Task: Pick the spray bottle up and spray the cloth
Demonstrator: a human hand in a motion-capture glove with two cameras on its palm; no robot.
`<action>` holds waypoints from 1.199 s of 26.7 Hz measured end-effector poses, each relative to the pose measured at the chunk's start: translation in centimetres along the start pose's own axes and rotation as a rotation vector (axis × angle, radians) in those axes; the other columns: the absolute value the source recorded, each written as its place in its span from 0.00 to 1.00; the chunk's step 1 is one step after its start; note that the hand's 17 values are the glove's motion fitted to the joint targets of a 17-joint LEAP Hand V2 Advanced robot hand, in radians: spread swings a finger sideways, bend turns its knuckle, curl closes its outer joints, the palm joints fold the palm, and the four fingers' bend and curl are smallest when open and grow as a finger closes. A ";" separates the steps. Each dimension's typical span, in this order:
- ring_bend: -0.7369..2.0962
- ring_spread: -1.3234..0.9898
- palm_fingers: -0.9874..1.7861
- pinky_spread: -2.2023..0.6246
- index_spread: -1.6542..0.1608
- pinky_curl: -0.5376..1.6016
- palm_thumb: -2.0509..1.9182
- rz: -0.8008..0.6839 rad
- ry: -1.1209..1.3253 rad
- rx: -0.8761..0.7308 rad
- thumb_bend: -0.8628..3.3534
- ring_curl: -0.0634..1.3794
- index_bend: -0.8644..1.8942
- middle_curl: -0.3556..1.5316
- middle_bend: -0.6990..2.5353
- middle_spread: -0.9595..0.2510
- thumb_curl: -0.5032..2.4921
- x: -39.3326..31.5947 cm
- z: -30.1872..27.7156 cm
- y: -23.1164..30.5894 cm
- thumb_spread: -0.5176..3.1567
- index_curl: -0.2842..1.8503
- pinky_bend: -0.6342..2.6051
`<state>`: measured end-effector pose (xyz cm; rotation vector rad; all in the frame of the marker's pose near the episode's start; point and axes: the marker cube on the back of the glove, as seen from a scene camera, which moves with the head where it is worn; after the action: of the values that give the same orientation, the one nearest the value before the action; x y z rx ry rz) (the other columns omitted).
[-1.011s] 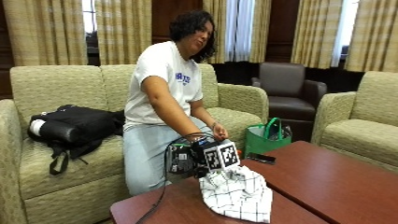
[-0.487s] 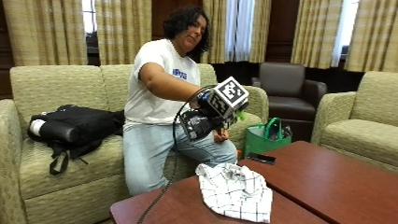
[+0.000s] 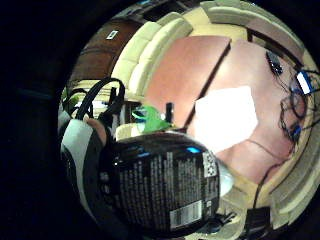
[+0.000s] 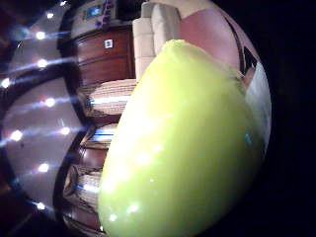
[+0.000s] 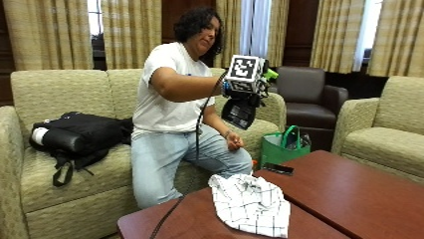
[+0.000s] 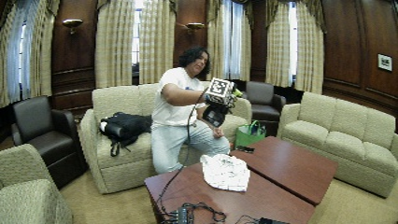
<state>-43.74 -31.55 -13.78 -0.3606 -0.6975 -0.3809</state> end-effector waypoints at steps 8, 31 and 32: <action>0.51 0.50 0.84 0.68 0.76 0.44 0.76 -0.222 -0.205 0.244 0.20 0.39 0.44 0.49 0.43 0.67 0.44 -2.0 9.5 -6.0 0.19 0.43 0.32; 0.51 0.50 0.84 0.68 0.76 0.44 0.76 -0.148 -0.273 0.370 0.20 0.39 0.44 0.49 0.43 0.67 0.45 13.3 31.9 -11.2 0.19 0.44 0.33; 0.51 0.50 0.84 0.68 0.76 0.44 0.76 -0.150 -0.274 0.373 0.20 0.39 0.44 0.49 0.43 0.67 0.45 13.5 32.2 -11.1 0.19 0.44 0.33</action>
<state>-56.86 -29.92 20.38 -0.0041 -1.0475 -0.3373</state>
